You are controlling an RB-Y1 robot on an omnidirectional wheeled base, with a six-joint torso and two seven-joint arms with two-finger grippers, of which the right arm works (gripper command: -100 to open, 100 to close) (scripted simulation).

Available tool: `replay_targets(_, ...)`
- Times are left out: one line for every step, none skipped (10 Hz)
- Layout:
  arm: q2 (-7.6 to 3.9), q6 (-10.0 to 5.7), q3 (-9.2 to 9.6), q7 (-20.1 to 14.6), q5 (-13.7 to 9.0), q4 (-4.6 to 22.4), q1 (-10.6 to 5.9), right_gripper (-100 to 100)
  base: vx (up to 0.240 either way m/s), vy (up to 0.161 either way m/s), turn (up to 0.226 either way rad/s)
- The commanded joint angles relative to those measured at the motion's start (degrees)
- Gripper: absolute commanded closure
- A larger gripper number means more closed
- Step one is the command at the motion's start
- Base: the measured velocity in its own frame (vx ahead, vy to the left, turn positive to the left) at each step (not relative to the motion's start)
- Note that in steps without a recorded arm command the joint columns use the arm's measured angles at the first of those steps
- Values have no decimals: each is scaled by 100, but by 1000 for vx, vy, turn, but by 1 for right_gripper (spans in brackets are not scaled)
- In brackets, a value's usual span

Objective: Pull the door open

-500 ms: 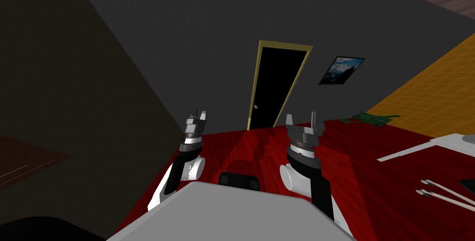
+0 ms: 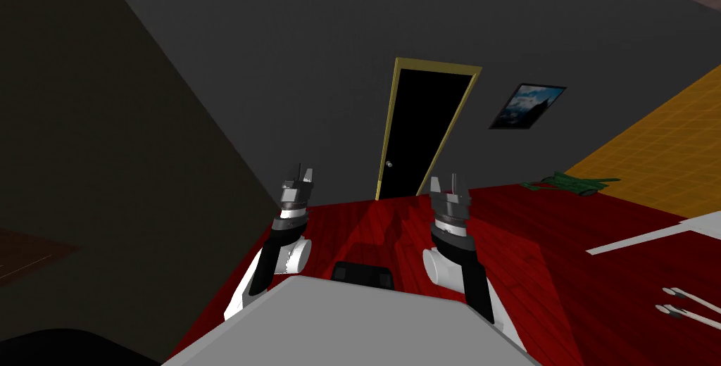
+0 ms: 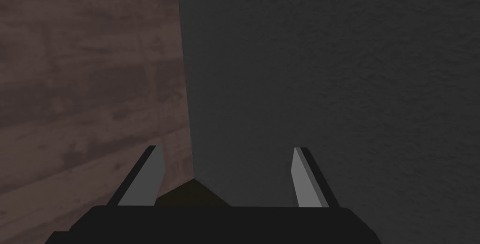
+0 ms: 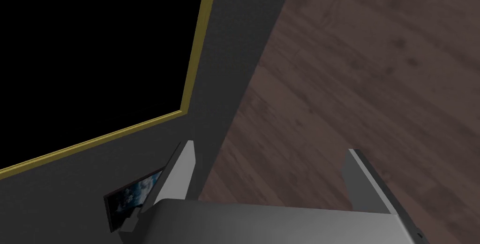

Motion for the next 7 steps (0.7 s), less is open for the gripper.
replay_targets(-39,-18,-28,162,61,186,-76,-100,135,-15,24)
replay_targets(-62,-39,-46,232,88,287,-108,-100,100,-14,13)
replay_targets(-109,-82,-84,385,146,505,-177,-100,103,-24,23)
replay_targets(-133,-107,-107,473,180,631,-217,-100,105,-33,32)
replay_targets(-157,-132,-129,561,214,758,-257,-100,118,-41,19)
replay_targets(-181,-158,-151,650,248,884,-297,-100,104,-17,18)
replay_targets(-205,-183,-174,738,282,1010,-337,-100,105,-21,14)
